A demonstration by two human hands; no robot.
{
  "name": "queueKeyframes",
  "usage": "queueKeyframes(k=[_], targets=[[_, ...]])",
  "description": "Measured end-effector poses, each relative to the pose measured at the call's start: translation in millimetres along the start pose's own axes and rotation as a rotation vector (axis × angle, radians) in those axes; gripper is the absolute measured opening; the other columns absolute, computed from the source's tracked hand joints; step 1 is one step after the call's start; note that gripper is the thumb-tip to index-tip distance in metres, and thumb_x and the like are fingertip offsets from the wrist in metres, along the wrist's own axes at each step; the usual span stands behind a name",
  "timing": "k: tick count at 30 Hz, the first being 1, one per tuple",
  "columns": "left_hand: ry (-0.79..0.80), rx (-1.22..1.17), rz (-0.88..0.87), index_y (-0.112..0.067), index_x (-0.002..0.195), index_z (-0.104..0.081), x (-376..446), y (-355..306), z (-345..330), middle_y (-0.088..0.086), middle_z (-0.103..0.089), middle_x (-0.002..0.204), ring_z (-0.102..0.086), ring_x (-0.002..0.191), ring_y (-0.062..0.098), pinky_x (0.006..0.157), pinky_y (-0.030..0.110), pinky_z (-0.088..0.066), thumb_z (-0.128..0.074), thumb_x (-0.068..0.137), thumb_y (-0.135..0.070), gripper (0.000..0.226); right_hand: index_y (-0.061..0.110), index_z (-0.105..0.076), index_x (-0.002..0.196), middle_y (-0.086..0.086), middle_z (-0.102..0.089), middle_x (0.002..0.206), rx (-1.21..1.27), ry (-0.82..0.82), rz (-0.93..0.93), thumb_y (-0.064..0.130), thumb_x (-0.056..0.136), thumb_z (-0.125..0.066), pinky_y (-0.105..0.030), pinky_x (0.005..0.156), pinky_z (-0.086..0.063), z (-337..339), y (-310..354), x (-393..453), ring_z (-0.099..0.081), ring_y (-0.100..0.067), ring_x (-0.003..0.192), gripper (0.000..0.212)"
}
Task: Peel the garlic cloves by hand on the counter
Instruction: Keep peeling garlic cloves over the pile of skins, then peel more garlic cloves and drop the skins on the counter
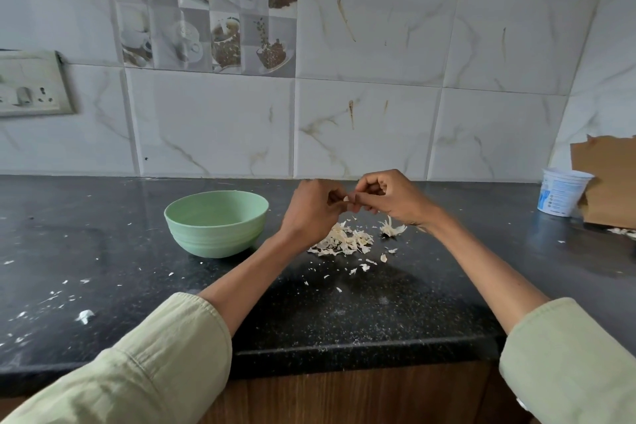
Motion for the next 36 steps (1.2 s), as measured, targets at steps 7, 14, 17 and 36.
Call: queueKeyframes(k=[7, 14, 17, 36], targets=[[0.01, 0.047, 0.052, -0.027, 0.084, -0.083, 0, 7, -5, -0.011, -0.075, 0.072, -0.07, 0.068, 0.008, 0.066, 0.034, -0.06, -0.077, 0.092, -0.041, 0.017, 0.011, -0.079, 0.095, -0.004, -0.079, 0.084, -0.04, -0.096, 0.067, 0.025, 0.083, -0.09, -0.021, 0.068, -0.054, 8, 5, 1, -0.072, -0.012, 0.077, 0.021], [0.022, -0.024, 0.102, -0.024, 0.08, -0.081, 1, 17, -8, -0.006, -0.075, 0.071, -0.072, 0.068, 0.02, 0.068, 0.044, -0.061, -0.065, 0.103, -0.028, 0.028, 0.015, -0.085, 0.097, 0.002, -0.08, 0.083, -0.057, -0.088, 0.104, 0.022, 0.084, -0.09, -0.019, 0.067, -0.052, 11, 12, -1, -0.069, -0.007, 0.073, 0.016], [-0.031, -0.136, 0.151, -0.019, 0.077, -0.08, 2, 24, -2, -0.004, -0.074, 0.069, -0.066, 0.062, 0.013, 0.063, 0.039, -0.058, -0.074, 0.098, -0.025, 0.023, 0.014, -0.084, 0.097, 0.003, -0.08, 0.085, -0.081, -0.098, 0.119, 0.025, 0.083, -0.089, -0.021, 0.071, -0.056, 14, 14, -1, -0.071, -0.011, 0.078, 0.018], [0.009, 0.059, 0.126, -0.024, 0.095, -0.078, 0, 19, -3, -0.015, -0.072, 0.086, -0.066, 0.085, 0.008, 0.081, 0.034, -0.058, -0.065, 0.098, -0.015, 0.016, 0.028, -0.075, 0.086, 0.017, -0.071, 0.082, -0.657, -0.029, -0.004, 0.017, 0.089, -0.083, -0.024, 0.082, -0.061, -7, -21, 7, -0.068, 0.005, 0.076, 0.014]])
Point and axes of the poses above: each hand's wrist, its own x-axis towards the middle knuckle, its own z-axis out of the back of the hand, y = z × x, the point moved 10 cm from there along x, towards the middle knuckle
